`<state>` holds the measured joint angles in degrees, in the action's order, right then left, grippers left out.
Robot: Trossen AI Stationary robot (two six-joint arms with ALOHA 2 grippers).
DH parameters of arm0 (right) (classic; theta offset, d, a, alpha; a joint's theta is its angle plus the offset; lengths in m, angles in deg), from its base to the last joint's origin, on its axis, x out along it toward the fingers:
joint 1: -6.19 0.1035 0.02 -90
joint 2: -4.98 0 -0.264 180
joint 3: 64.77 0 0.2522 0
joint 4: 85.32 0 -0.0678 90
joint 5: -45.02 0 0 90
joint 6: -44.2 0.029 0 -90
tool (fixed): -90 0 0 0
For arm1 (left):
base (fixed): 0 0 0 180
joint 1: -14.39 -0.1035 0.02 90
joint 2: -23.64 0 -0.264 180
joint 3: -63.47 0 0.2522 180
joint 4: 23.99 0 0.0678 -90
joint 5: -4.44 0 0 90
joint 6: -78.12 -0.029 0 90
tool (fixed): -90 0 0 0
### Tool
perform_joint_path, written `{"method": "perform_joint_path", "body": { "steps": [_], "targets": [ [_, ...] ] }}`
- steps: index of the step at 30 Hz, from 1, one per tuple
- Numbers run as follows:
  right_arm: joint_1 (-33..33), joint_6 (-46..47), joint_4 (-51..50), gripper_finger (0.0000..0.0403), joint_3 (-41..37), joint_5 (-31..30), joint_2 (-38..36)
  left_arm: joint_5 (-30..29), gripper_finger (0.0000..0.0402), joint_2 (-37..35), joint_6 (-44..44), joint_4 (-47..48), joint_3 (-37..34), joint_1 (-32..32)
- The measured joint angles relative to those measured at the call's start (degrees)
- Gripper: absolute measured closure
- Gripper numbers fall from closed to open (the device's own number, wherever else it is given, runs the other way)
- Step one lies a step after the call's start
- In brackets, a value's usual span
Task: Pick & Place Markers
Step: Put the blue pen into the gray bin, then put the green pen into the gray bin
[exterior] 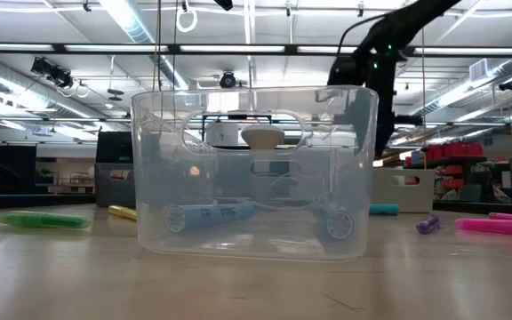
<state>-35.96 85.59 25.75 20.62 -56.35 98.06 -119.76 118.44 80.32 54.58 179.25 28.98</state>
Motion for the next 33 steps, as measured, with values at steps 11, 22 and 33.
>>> {"method": "perform_joint_path", "body": {
  "steps": [11, 22, 33],
  "targets": [
    [0.0, 1.1, 12.8, 0.039, -9.8, -0.2, 2.5, 0.0, 0.0259, 0.0, 0.0, -0.1, 0.0, 0.0],
    [0.0, 0.1, 15.5, 0.0381, -9.9, 1.3, 8.1, 0.0, 0.0259, 0.0, 0.0, -0.2, 0.0, 0.0],
    [0.0, -1.9, 16.6, 0.027, -9.9, 1.4, 7.2, -0.5, 0.0259, 0.0, -0.4, -0.5, 0.0, 0.0]
  ]
}}
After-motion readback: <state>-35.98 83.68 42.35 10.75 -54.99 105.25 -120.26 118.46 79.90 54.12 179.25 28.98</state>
